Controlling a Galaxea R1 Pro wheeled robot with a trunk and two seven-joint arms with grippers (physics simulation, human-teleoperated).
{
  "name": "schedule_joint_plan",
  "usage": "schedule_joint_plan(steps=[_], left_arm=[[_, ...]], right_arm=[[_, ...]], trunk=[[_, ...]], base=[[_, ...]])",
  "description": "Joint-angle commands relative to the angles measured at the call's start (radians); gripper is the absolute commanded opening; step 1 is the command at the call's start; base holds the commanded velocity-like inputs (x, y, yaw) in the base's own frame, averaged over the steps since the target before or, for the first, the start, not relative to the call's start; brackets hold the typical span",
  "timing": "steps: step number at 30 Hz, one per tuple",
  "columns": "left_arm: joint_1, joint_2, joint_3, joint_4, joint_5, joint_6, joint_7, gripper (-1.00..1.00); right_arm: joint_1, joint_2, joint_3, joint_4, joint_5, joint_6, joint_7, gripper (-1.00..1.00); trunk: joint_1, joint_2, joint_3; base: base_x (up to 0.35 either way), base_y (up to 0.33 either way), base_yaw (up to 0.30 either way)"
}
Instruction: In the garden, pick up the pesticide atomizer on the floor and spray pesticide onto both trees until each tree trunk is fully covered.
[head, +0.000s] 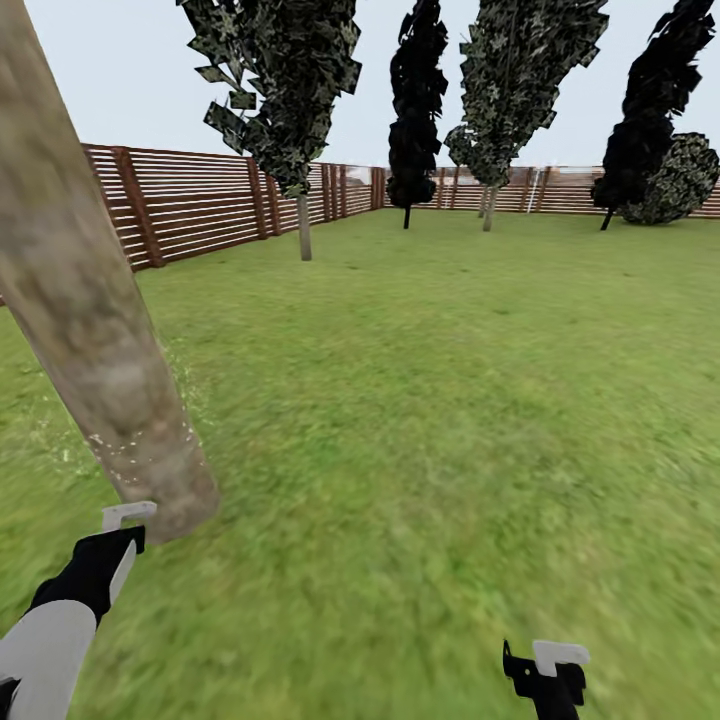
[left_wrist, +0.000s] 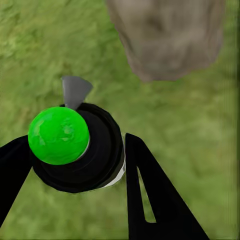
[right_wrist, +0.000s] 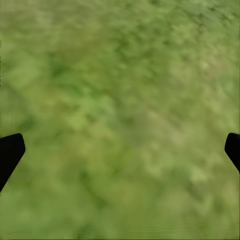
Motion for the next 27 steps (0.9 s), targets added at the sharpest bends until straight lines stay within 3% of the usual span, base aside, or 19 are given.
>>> schedule_joint_plan(steps=[1, 6, 9, 11, 14, 15, 16, 17, 19, 23, 25, 27], left_arm=[[0.0, 0.001, 0.001, 0.0, 0.0, -0.004, -0.001, -1.0], [-0.001, 0.008, 0.003, -0.014, 0.004, -0.063, -0.009, -1.0], [-0.008, 0.017, -0.003, -0.042, -0.002, -0.061, -0.17, -1.0], [-0.006, 0.03, -0.006, -0.121, -0.003, -0.052, -0.252, -1.0], [-0.01, 0.038, -0.006, -0.175, -0.002, 0.023, -0.271, -1.0], [-0.011, 0.041, -0.024, -0.192, -0.003, 0.052, -0.279, -1.0], [-0.014, 0.045, -0.081, -0.207, -0.017, 0.082, -0.329, -1.0], [-0.022, 0.047, -0.108, -0.23, -0.024, 0.133, -0.388, -1.0], [-0.046, 0.054, -0.126, -0.297, -0.03, 0.238, -0.486, -1.0], [-0.095, 0.09, -0.132, -0.389, -0.03, 0.339, -0.557, -1.0], [-0.138, 0.1, -0.209, -0.395, -0.069, 0.367, -0.62, -1.0], [-0.139, 0.104, -0.237, -0.394, -0.082, 0.376, -0.641, -1.0]], right_arm=[[0.0, 0.0, 0.0, 0.0, 0.0, 0.0, 0.0, 1.0], [0.0, 0.001, 0.0, 0.0, -0.001, 0.0, 0.0, 1.0], [0.0, 0.001, 0.0, 0.0, 0.0, 0.0, 0.0, 1.0], [0.0, 0.001, 0.0, 0.0, 0.0, 0.0, 0.0, 1.0], [0.0, 0.0, 0.0, 0.0, 0.0, 0.0, 0.0, 1.0], [0.0, 0.001, 0.0, 0.0, 0.0, 0.0, 0.0, 1.0], [0.0, 0.0, 0.0, 0.0, -0.001, 0.0, 0.0, 1.0], [0.0, 0.0, 0.0, 0.0, -0.001, 0.0, 0.0, 1.0], [0.0, 0.0, 0.0, 0.0, -0.001, 0.0, 0.0, 1.0], [0.0, 0.0, 0.0, -0.001, 0.0, 0.0, 0.0, 1.0], [0.0, -0.001, 0.0, -0.002, 0.0, 0.0, 0.001, 1.0], [0.0, -0.001, 0.0, -0.002, 0.0, 0.0, 0.0, 1.0]], trunk=[[0.0, 0.0, 0.0], [0.0, 0.0, 0.0], [0.0, 0.0, 0.0], [0.0, 0.0, 0.0], [0.0, 0.0, 0.0], [0.0, 0.0, 0.0], [0.0, 0.0, 0.0], [0.0, 0.0, 0.0], [0.0, 0.0, 0.0], [0.0, 0.0, 0.0], [0.0, 0.0, 0.0], [0.0, 0.0, 0.0]], base=[[0.136, 0.0, 0.193], [0.019, 0.0, 0.265], [0.0, 0.0, 0.276], [0.0, 0.0, 0.276], [0.0, 0.0, 0.276], [0.0, 0.0, 0.276], [0.0, 0.0, 0.272], [0.0, 0.0, 0.257], [0.0, 0.0, 0.158], [0.0, 0.0, 0.016], [0.0, 0.0, 0.0], [0.0, 0.0, 0.0]])
